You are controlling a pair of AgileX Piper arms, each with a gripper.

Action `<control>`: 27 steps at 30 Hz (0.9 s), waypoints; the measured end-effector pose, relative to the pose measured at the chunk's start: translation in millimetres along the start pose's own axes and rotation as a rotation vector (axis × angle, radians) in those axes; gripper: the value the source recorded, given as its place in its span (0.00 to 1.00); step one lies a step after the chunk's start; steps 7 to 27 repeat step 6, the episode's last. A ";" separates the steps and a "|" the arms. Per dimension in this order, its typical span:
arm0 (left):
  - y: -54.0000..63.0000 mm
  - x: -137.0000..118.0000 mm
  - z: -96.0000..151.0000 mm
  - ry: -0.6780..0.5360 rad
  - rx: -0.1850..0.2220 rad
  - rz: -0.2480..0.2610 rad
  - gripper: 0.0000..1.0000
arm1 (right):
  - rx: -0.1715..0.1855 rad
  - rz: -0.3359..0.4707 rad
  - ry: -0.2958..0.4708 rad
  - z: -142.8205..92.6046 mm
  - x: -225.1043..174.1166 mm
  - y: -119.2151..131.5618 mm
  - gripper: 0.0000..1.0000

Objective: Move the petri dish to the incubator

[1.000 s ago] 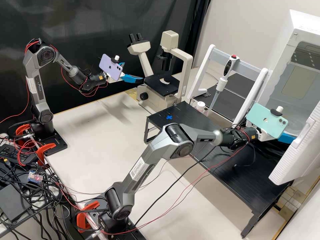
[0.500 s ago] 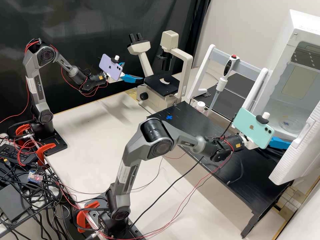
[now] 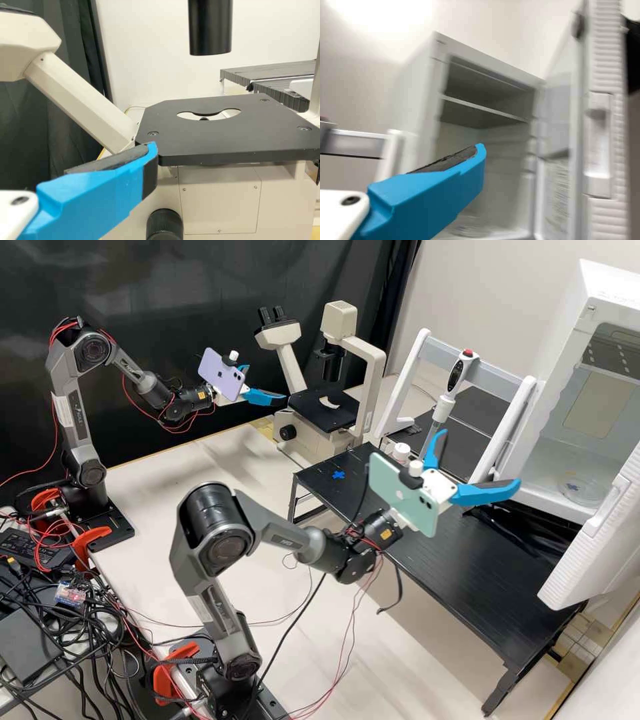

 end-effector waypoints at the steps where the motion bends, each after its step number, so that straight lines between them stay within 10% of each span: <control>1: 0.0 0.0 0.0 0.000 0.000 0.000 1.00 | 0.005 -0.007 0.006 -2.5 -4.1 -1.5 1.00; 27: 0.0 0.0 0.0 0.000 0.000 0.000 1.00 | 0.046 -0.071 0.050 -19.5 -32.2 -13.6 1.00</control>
